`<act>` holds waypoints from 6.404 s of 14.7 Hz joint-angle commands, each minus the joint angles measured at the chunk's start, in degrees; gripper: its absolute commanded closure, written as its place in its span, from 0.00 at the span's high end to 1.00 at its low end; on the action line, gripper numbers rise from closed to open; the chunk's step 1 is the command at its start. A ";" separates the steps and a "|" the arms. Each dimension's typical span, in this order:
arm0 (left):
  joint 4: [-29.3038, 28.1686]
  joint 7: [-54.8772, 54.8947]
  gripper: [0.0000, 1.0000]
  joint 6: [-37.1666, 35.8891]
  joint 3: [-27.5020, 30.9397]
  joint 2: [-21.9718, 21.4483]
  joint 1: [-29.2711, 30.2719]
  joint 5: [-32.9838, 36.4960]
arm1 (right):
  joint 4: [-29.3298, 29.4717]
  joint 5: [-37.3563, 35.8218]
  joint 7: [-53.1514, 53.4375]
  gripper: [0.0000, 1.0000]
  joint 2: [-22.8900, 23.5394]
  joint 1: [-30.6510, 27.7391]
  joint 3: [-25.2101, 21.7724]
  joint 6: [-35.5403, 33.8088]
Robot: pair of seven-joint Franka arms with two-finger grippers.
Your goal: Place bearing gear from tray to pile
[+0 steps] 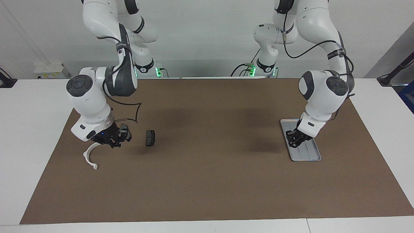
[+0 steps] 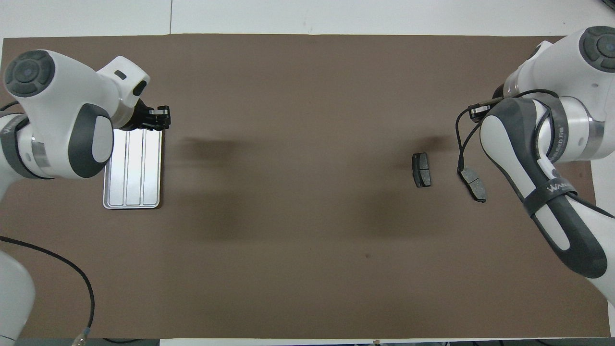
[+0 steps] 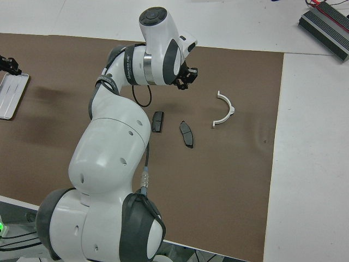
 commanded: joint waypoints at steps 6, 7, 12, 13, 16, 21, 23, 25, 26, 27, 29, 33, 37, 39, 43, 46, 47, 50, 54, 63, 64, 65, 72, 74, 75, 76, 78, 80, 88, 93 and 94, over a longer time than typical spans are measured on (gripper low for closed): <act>-1.85 -24.83 0.00 -1.43 0.80 -2.01 -17.57 3.33 | -3.50 -0.06 -1.32 0.00 5.13 -2.61 0.67 9.90; -2.81 -26.33 0.00 -1.35 0.89 -2.10 -19.42 3.33 | -3.41 -0.06 -1.85 0.00 6.01 -2.61 0.67 10.79; -0.90 -34.86 0.00 2.08 0.89 2.20 -26.11 5.79 | -3.50 -0.06 -3.35 0.00 8.21 -3.49 0.76 14.40; -0.63 -35.05 0.00 2.86 0.80 3.42 -26.29 5.88 | -3.50 -0.06 -3.35 0.00 8.21 -3.49 0.67 14.40; -0.80 -35.84 0.00 8.21 1.15 6.51 -27.61 6.23 | -3.50 -0.06 -3.17 0.00 8.30 -3.49 0.76 14.58; -1.67 -36.10 0.00 10.60 1.24 7.21 -27.61 6.84 | -3.59 0.02 -2.56 1.00 8.22 -3.32 0.67 14.40; -3.17 -36.28 0.00 11.65 1.24 7.13 -27.78 6.85 | -3.50 0.02 -2.64 1.00 7.43 -2.97 0.67 13.62; -3.88 -36.46 0.00 11.92 1.24 7.04 -27.87 6.93 | -3.50 -0.06 -2.64 1.00 5.59 -2.53 0.58 11.69; -4.05 -36.46 0.00 11.92 1.24 6.95 -27.87 7.19 | -3.32 -0.15 -2.73 1.00 4.79 -2.44 0.67 10.28; -4.14 -36.46 0.00 11.92 1.24 6.95 -27.87 7.28 | -3.24 -0.41 -2.73 1.00 3.66 -2.35 0.67 9.05; -5.01 -36.46 0.00 12.53 1.24 6.77 -27.87 7.28 | -3.15 -0.42 -2.73 1.00 1.20 -1.13 0.58 5.81; -6.86 -36.46 0.00 13.94 1.24 6.42 -27.87 7.37 | -3.06 -0.33 -1.60 1.00 -3.90 0.81 0.67 -0.97; -4.77 -36.28 1.00 9.49 1.33 6.25 -27.44 7.29 | -2.97 -0.24 2.53 1.00 -7.86 3.00 1.11 -5.71; -0.73 -35.67 1.00 3.34 1.33 4.85 -26.56 7.28 | -2.97 -0.15 6.82 1.00 -9.79 4.41 1.20 -8.18; 2.18 -27.09 1.00 -2.66 0.89 -2.70 -16.83 6.23 | -2.97 0.46 21.47 1.00 -11.73 10.90 1.20 -10.56; 3.59 -13.83 1.00 -5.74 0.89 -4.65 -6.90 3.95 | -2.97 0.81 39.13 1.00 -11.74 18.45 1.20 -10.39; 3.51 -8.73 1.00 -6.44 0.98 -5.09 -3.73 3.60 | -2.88 0.81 45.28 1.00 -11.56 20.92 1.46 -10.04; 2.63 5.43 1.00 -6.80 1.15 -5.53 4.97 3.51 | -1.40 0.90 57.00 1.00 -9.02 27.60 1.46 -9.16; 2.19 11.79 1.00 -6.10 1.15 -5.79 9.39 3.51 | 1.42 3.35 63.45 1.00 -4.62 32.45 1.46 -5.83; -1.68 11.09 1.00 -2.23 0.98 -6.94 8.43 2.80 | 6.86 1.00 66.43 1.00 6.35 37.46 1.37 -2.56; -1.68 11.09 1.00 -2.23 0.98 -6.94 8.43 2.80 | 8.27 0.21 67.40 1.00 8.28 37.99 1.37 -2.48; -1.68 11.09 1.00 -2.23 0.98 -6.94 8.51 2.80 | 9.24 0.03 67.93 1.00 9.61 37.99 1.37 -1.95; -1.68 11.80 1.00 -2.49 1.07 -7.02 9.30 2.80 | 11.08 -0.06 69.51 1.00 14.89 38.52 1.37 3.24; -1.68 11.88 1.00 -2.32 1.15 -7.02 9.39 2.80 | 11.53 -0.15 69.43 1.00 15.24 38.43 1.37 3.50; -1.68 11.97 1.00 -2.23 1.15 -7.02 9.83 2.80 | 11.53 -0.50 69.43 1.00 15.42 38.52 1.37 3.59; -1.68 12.23 1.00 -2.31 1.15 -7.02 10.09 2.80 | 11.53 -0.94 69.43 1.00 15.51 38.52 1.37 4.37; -1.68 12.50 1.00 -2.14 1.15 -7.02 10.10 2.80 | 11.53 -1.12 69.34 1.00 15.51 38.43 1.37 5.08; -1.68 12.41 1.00 -1.70 1.15 -6.94 10.01 2.80 | 11.18 -1.12 69.25 0.99 15.51 38.08 1.37 6.74; -1.68 12.15 1.00 -1.61 1.15 -6.94 9.48 2.80 | 10.83 -2.52 69.43 0.98 17.09 38.61 1.37 7.54; -2.38 12.24 1.00 -1.09 1.15 -7.11 9.57 2.80 | 10.21 -2.61 69.60 0.85 17.18 38.87 1.37 8.07; -2.38 12.24 1.00 -1.09 1.15 -7.11 9.48 2.80 | 10.21 -2.53 69.52 0.79 17.18 38.78 1.37 7.98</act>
